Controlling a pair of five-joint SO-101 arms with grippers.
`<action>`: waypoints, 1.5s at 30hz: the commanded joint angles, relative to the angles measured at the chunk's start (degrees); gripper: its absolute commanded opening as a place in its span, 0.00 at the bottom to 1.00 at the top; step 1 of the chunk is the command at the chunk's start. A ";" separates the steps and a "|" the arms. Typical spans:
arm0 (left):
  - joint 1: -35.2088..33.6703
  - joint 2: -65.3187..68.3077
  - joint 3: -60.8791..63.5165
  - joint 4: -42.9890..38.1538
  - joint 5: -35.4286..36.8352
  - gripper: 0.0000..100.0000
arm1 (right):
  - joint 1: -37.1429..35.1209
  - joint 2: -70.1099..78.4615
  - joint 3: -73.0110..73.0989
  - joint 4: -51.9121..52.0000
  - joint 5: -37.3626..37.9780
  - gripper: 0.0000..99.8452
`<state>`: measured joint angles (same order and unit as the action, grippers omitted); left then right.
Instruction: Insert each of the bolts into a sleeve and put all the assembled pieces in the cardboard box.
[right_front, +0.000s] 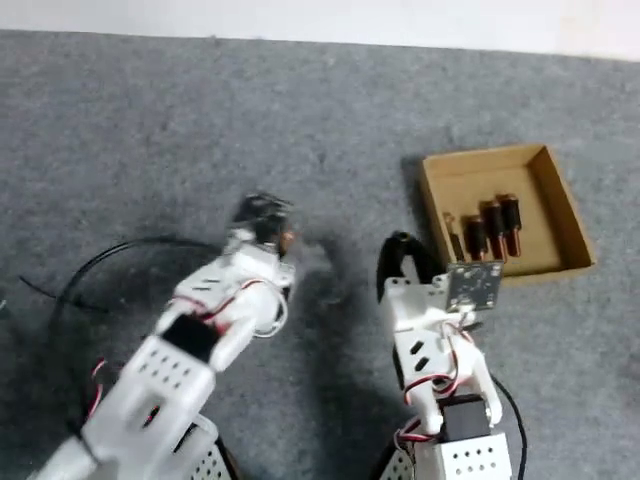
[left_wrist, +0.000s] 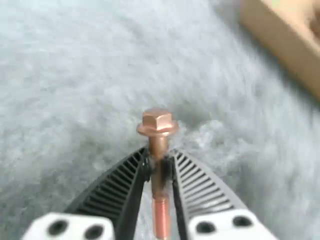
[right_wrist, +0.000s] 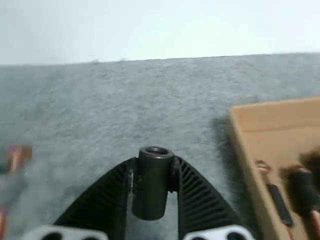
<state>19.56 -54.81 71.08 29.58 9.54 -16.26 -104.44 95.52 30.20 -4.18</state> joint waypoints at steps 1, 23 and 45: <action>-2.68 -16.40 5.49 -5.98 8.70 0.00 | -5.76 -0.92 6.37 -2.86 4.13 0.00; -1.89 -49.71 24.31 -22.86 20.84 0.00 | -23.96 -0.92 6.37 -2.86 19.87 0.00; 5.41 -49.71 25.98 -17.85 27.08 0.00 | -23.78 -0.92 6.37 -5.23 19.87 0.00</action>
<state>23.25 -102.64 96.04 11.65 36.18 -39.65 -104.44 95.52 26.95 15.16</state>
